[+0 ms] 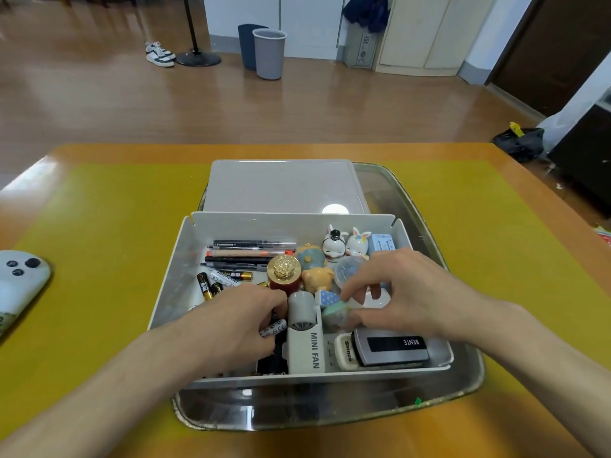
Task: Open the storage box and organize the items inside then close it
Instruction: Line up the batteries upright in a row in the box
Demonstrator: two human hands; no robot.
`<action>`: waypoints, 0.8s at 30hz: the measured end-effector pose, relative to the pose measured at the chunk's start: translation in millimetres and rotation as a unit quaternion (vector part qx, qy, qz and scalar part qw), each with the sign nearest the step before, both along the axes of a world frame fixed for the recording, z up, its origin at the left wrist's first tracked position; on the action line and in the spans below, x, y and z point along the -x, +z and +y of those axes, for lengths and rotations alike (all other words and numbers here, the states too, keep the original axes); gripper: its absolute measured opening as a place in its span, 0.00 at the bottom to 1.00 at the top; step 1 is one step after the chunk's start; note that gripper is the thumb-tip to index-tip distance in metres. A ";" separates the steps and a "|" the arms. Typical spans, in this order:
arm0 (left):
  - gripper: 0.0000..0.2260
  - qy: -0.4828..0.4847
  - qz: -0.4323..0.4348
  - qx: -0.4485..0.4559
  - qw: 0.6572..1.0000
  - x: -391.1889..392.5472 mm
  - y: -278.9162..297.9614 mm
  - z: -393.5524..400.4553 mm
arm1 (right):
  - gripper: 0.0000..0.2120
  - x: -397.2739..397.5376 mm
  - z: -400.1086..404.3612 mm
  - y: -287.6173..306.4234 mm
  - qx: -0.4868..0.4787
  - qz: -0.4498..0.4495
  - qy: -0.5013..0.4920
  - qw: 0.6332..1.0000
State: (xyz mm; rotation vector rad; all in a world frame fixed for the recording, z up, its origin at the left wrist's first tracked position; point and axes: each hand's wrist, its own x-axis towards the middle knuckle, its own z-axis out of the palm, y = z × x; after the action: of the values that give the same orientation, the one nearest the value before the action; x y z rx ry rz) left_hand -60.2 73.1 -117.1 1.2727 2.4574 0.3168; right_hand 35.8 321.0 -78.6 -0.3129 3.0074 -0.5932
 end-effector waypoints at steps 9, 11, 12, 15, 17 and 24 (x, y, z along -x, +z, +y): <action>0.07 0.013 -0.004 0.008 1.000 1.0 0.9 1.2 | 0.03 -0.4 11.4 -9.7 -0.061 -0.027 0.045 0.997; 0.07 0.014 0.002 0.009 1.000 0.5 0.8 2.0 | 0.04 1.8 12.2 -10.9 -0.076 -0.024 0.060 0.995; 0.07 0.016 0.002 0.008 1.000 0.2 0.6 2.2 | 0.05 2.8 12.3 -11.9 -0.076 -0.024 0.061 0.995; 0.07 0.024 0.003 0.009 1.000 0.2 0.2 2.4 | 0.06 7.0 9.8 -13.4 -0.059 -0.052 0.054 0.995; 0.08 0.028 0.003 0.012 1.000 0.6 -0.2 2.1 | 0.08 9.9 8.4 -14.1 -0.040 -0.076 0.046 0.995; 0.08 0.026 -0.001 0.016 1.000 0.9 -0.1 1.9 | 0.11 8.6 2.3 -10.9 -0.030 -0.075 0.030 0.996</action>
State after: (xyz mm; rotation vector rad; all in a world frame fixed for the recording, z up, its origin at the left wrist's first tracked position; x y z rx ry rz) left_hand -61.1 75.0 -117.2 1.1959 2.4869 0.2925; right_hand 27.2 323.3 -89.5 -0.3376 2.8556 -0.4972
